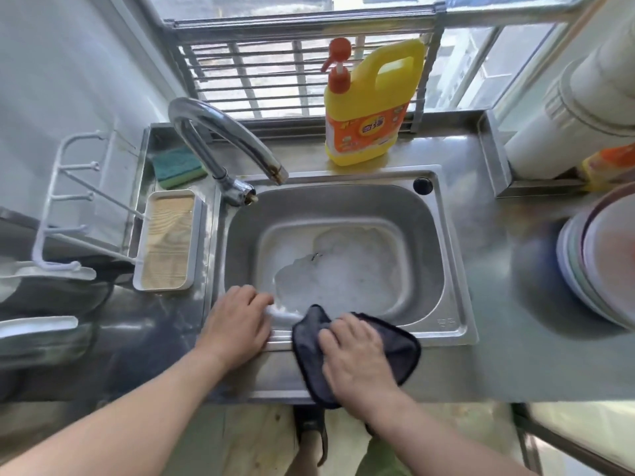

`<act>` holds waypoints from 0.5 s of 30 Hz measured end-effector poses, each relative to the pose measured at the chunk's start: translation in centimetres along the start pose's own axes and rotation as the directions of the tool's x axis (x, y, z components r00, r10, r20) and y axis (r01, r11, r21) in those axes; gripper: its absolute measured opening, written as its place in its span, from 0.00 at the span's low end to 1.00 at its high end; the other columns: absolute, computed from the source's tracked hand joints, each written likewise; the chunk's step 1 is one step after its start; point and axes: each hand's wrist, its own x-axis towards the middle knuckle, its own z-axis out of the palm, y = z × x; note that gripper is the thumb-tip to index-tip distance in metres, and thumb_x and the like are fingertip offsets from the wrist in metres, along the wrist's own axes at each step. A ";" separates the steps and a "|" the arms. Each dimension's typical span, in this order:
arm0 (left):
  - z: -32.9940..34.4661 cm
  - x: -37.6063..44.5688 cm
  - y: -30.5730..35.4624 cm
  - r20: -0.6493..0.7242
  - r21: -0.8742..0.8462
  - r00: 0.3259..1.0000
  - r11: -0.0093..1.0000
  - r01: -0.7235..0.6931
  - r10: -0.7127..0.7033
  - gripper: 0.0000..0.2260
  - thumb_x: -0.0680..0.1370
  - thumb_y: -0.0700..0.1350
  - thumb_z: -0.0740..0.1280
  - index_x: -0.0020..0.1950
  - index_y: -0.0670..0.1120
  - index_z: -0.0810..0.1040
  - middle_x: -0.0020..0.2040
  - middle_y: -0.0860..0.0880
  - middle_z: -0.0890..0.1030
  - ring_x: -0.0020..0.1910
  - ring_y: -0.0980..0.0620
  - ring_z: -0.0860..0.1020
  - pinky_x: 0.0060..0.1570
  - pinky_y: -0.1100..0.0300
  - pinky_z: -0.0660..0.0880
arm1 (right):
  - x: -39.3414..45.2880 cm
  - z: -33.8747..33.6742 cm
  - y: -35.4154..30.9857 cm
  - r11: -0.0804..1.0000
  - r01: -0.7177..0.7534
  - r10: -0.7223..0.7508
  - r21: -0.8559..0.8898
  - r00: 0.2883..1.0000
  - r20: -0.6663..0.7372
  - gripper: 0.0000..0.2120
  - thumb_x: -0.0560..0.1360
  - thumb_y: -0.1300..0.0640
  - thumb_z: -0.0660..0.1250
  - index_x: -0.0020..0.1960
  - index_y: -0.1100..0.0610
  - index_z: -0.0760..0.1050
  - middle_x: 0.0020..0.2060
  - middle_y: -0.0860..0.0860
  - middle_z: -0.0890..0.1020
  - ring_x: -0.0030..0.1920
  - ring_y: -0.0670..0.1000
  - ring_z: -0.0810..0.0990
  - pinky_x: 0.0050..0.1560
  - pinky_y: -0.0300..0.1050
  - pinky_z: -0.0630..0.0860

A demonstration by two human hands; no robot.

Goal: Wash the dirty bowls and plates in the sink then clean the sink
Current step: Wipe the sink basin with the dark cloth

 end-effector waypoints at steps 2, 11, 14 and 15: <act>-0.1 -0.4 -0.7 -0.056 0.035 0.998 0.999 -0.030 0.032 0.11 0.79 0.54 0.61 0.45 0.49 0.79 0.40 0.49 0.75 0.40 0.44 0.74 0.43 0.49 0.75 | 1.9 1.2 -3.6 1.000 0.031 -0.031 -0.003 1.000 -0.001 0.11 0.71 0.51 0.66 0.52 0.52 0.75 0.53 0.51 0.78 0.57 0.59 0.78 0.54 0.56 0.75; 0.7 -1.2 -1.2 -0.081 0.075 0.977 0.979 -0.191 0.197 0.10 0.79 0.52 0.62 0.42 0.48 0.75 0.40 0.47 0.74 0.39 0.43 0.72 0.43 0.48 0.71 | -0.5 -0.5 4.1 0.990 0.045 -0.038 -0.130 0.997 0.062 0.17 0.79 0.41 0.63 0.59 0.51 0.77 0.52 0.50 0.79 0.49 0.58 0.77 0.50 0.56 0.75; 0.7 -1.0 -1.6 -0.107 0.045 0.974 0.980 -0.196 0.199 0.10 0.78 0.52 0.63 0.40 0.50 0.76 0.39 0.48 0.74 0.37 0.44 0.72 0.40 0.49 0.72 | -3.0 -4.3 12.8 0.963 0.124 -0.076 -0.239 0.977 0.198 0.20 0.83 0.41 0.59 0.64 0.53 0.78 0.57 0.52 0.80 0.55 0.59 0.79 0.60 0.56 0.75; 0.8 -1.1 -1.6 -0.114 0.040 0.974 0.981 -0.191 0.194 0.09 0.78 0.52 0.63 0.40 0.50 0.77 0.39 0.48 0.74 0.37 0.44 0.72 0.40 0.48 0.72 | -3.0 -5.6 15.1 0.945 0.174 -0.102 -0.275 0.961 0.258 0.19 0.83 0.41 0.60 0.64 0.53 0.78 0.59 0.52 0.79 0.59 0.59 0.79 0.65 0.55 0.73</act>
